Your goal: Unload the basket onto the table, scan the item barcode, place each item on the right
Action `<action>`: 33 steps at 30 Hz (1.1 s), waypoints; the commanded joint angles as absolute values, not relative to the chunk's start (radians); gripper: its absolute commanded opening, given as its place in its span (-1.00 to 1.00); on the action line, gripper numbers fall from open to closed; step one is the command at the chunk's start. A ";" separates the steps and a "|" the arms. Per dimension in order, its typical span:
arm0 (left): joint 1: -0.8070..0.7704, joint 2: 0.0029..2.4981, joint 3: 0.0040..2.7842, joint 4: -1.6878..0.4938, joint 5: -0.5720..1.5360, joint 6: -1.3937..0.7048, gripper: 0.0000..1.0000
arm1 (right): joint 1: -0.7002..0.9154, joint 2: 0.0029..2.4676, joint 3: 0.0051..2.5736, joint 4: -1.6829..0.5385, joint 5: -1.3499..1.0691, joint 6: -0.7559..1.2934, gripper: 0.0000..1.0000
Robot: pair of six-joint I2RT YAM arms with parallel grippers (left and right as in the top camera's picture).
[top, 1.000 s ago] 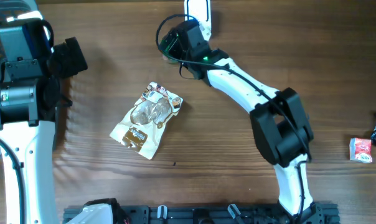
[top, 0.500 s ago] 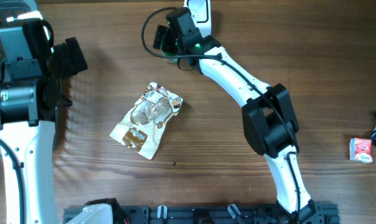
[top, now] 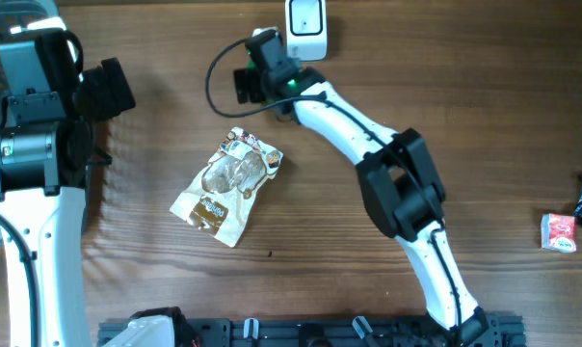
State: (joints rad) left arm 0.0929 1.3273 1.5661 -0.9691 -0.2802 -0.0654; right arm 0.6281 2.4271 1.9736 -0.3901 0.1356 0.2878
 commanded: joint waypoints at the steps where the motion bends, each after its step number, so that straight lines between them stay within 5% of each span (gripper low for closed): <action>1: 0.099 1.316 1.572 -0.967 -0.286 -0.060 1.00 | 0.657 2.468 1.992 -0.374 0.222 0.250 0.95; 11: 0.099 1.316 1.572 -0.967 -0.286 -0.060 1.00 | 0.654 2.468 1.992 -0.331 0.363 0.265 0.36; 22: 0.099 1.316 1.572 -0.967 -0.286 -0.060 1.00 | 0.654 2.453 1.993 -0.448 0.389 0.273 0.21; 26: 0.099 1.316 1.572 -0.967 -0.286 -0.060 1.00 | 0.659 2.444 1.993 -0.502 0.384 0.275 0.96; 33: 0.099 1.316 1.572 -0.967 -0.286 -0.060 1.00 | 0.669 2.394 1.993 -0.820 0.385 0.682 0.99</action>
